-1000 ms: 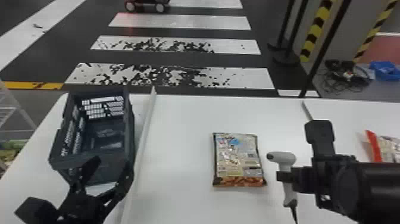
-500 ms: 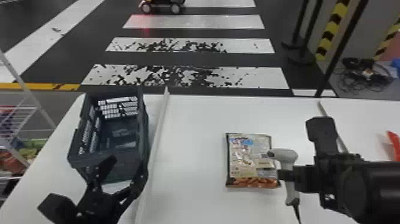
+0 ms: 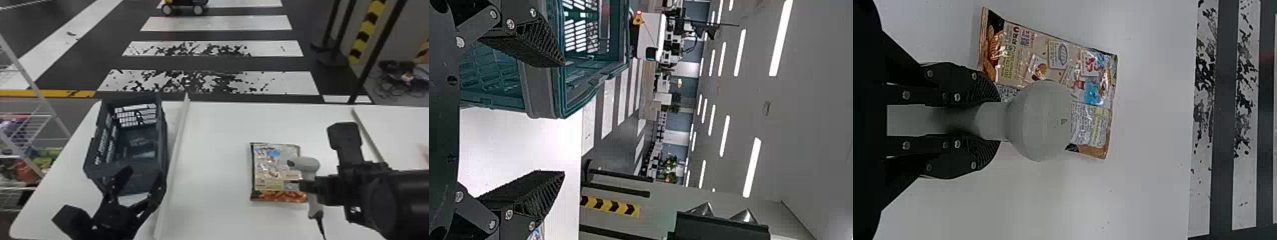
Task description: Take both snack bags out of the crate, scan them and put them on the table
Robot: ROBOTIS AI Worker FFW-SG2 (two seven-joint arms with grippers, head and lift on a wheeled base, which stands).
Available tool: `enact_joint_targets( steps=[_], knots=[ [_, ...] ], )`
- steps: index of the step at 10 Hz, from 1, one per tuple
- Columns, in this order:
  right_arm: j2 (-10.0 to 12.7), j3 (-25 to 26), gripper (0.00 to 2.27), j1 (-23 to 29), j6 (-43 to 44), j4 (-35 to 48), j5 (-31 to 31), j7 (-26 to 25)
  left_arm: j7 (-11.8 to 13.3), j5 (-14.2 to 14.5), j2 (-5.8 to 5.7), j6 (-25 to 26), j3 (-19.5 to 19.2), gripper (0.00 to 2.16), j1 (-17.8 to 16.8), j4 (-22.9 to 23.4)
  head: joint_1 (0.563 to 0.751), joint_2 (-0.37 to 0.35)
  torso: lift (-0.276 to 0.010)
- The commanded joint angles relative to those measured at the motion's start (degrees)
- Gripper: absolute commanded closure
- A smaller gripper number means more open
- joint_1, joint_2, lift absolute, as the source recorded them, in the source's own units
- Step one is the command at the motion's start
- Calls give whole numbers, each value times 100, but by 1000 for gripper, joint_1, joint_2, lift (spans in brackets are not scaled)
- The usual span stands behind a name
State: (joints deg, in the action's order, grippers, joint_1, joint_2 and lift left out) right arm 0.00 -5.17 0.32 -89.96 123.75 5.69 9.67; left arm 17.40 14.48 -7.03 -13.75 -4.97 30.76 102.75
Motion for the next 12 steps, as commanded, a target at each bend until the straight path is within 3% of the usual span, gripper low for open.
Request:
enact_joint_targets(
  steps=[1, 12],
  knots=[
    [5, -63, 2260, 3, -12, 0, -6, 0, 0, 2, 0, 0, -4, 248, 0, -10, 695, 86, -93],
    [5, 78, 2260, -138, -12, -378, 55, 0, 0, 2, 9, 18, -13, 248, -18, -45, 695, 98, -93]
  ],
)
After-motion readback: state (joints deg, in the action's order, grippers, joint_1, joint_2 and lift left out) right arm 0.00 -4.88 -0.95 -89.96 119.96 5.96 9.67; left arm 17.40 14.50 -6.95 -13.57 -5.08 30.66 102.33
